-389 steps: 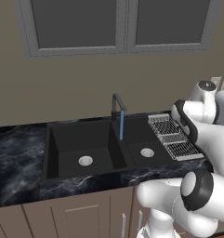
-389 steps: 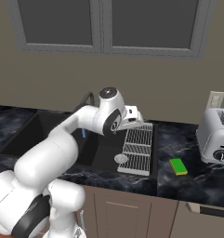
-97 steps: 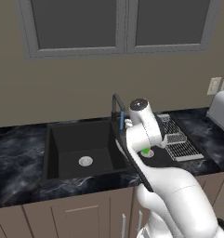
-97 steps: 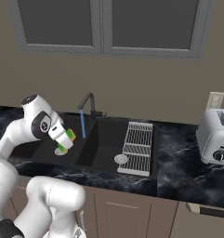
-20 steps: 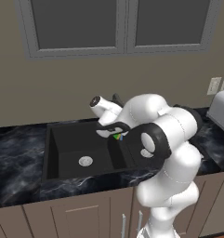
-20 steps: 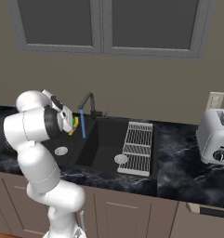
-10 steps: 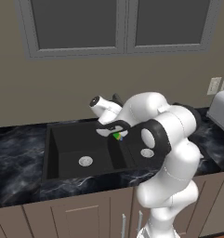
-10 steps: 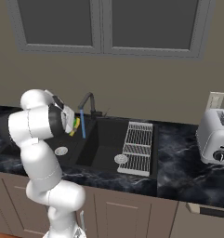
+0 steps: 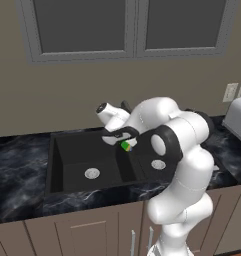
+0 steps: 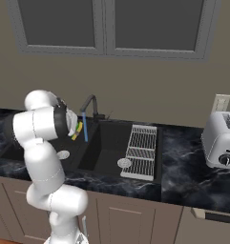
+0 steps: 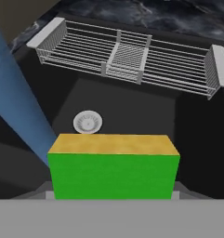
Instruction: Soak the sponge with water for a few seconds and then drop it inside the sink.
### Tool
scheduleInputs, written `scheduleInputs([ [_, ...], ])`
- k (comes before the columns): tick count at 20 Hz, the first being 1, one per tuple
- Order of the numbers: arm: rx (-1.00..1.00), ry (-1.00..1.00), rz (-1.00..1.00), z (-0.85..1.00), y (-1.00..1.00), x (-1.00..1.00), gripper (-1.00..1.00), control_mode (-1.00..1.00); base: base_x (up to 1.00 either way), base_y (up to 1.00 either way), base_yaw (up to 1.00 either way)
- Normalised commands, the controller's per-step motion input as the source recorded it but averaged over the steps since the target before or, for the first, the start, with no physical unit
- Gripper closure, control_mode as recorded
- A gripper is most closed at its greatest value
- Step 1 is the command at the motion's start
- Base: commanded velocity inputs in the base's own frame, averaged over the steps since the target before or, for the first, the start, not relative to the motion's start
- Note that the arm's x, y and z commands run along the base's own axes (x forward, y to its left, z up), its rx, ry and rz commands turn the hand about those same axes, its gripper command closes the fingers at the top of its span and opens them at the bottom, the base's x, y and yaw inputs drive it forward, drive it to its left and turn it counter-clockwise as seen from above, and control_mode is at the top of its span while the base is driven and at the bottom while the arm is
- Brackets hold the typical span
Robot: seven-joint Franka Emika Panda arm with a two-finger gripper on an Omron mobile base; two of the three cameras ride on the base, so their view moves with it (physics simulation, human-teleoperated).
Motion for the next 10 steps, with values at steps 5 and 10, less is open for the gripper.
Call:
scheduleInputs([
  [5, 0.01, 0.11, 0.07, 0.0, 0.01, 0.0, 1.0, -1.0, 0.0, 0.0, 0.0],
  [10, 0.03, 0.02, 0.07, 0.0, 0.0, 0.0, 1.0, -1.0, 0.0, 0.0, 0.0],
])
